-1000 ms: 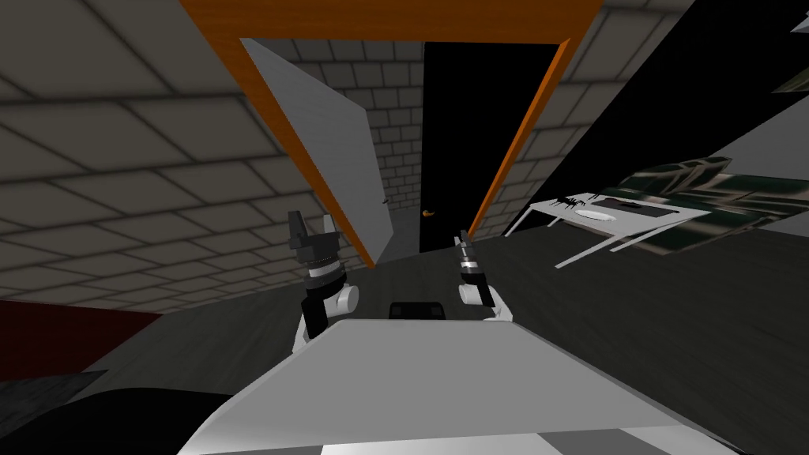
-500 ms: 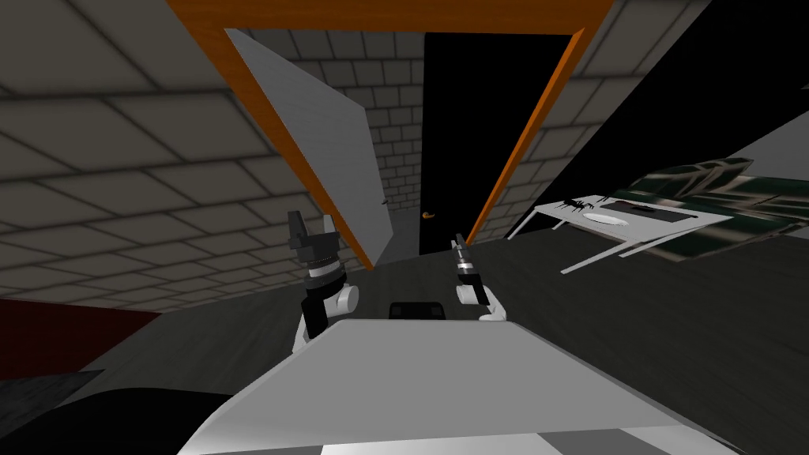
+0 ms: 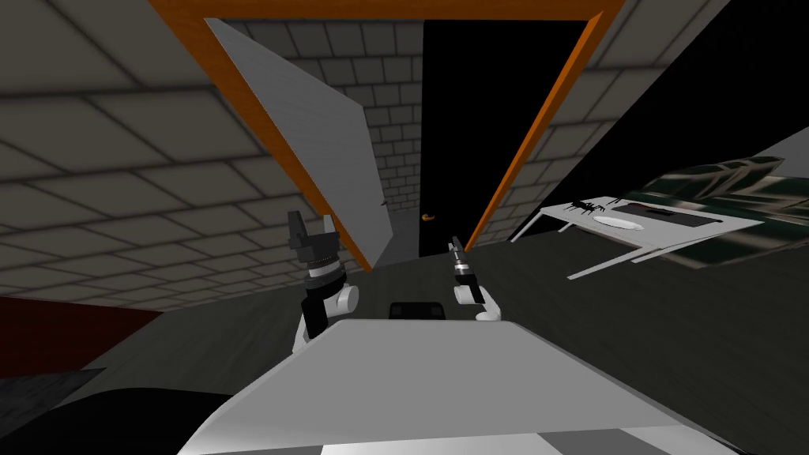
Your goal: Push the door open
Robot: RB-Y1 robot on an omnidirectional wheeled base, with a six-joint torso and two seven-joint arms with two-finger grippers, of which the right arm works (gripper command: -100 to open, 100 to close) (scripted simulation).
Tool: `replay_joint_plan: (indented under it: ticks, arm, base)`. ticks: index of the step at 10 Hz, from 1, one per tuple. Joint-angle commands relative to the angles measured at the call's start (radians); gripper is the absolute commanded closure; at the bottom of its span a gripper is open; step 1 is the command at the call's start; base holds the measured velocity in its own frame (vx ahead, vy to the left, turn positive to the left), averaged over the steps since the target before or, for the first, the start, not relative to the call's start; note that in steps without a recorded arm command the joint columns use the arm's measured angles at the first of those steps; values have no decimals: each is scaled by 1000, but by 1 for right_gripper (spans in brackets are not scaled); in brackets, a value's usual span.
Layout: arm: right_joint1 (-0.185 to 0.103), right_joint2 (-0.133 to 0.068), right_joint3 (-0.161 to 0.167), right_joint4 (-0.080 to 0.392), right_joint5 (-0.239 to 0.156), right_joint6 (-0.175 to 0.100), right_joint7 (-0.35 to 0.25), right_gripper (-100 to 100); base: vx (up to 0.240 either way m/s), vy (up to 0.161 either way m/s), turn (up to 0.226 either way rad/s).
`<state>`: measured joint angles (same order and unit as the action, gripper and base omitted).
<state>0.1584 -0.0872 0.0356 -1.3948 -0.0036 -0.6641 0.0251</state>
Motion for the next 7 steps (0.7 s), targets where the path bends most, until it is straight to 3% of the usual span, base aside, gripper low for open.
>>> replay_joint_plan:
  ticks: [1,7]
  arm:
    - [-20,5,3,43,-1,-5,5,-100]
    - [-74,16,15,190,-9,-28,12,-100]
  base:
    - [92,-42,29]
    - [97,-53,29]
